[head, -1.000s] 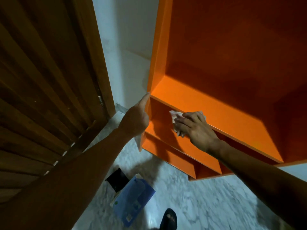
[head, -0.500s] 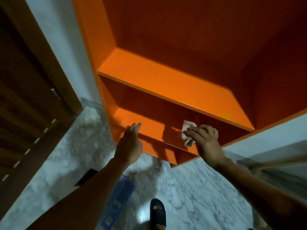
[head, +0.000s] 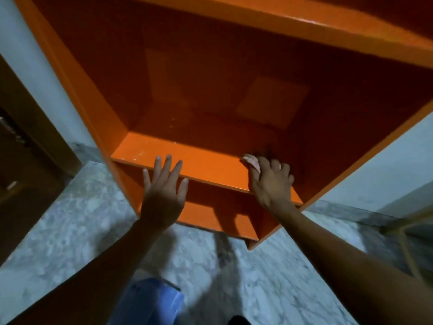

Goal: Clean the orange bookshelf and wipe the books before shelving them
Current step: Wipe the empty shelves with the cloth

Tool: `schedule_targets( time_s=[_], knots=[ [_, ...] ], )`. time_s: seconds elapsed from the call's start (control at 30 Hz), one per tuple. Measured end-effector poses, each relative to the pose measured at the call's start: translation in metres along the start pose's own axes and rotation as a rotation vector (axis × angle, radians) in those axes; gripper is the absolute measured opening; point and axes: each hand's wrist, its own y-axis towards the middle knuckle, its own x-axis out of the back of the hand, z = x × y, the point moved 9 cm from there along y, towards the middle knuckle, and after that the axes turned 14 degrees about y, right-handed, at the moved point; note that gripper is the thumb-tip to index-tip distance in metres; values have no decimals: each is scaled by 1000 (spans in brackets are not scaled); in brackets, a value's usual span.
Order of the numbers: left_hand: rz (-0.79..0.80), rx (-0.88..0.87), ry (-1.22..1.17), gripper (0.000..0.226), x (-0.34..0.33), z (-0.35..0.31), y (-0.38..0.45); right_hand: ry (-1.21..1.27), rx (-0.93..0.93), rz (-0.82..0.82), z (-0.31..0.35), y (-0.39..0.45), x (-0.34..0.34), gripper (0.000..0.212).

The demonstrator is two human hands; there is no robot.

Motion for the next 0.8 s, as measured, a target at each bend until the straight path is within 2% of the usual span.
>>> schedule_targets(
  time_s=[0.1,0.17,0.27,0.37,0.5,0.6,0.67,0.7,0.73,0.8],
  knots=[
    [-47,47,3,55,-6,10,11,0,210,-54,36,-11,-19,49],
    [-97,84,-11,55,-4,18,15,58,380,-67,69,-28,-33,46],
    [-149,122,-25,53,2,31,19,215,580,-5,103,-57,-45,61],
    [-151,155,28,53,4,44,20,475,627,61,107,-67,-38,69],
    [-134,156,76,56,5,44,18,673,647,128,111,-65,-12,61],
    [-93,173,104,58,7,39,17,645,533,-86,91,-30,17,60],
    [-59,175,124,59,7,39,15,470,264,-238,57,4,38,44],
    [-44,174,125,59,6,39,15,345,107,-223,35,19,41,31],
    [-32,174,124,60,6,39,15,248,-17,-139,14,30,38,21],
    [-7,179,124,61,5,38,15,221,-162,80,-16,42,20,20]
  ],
)
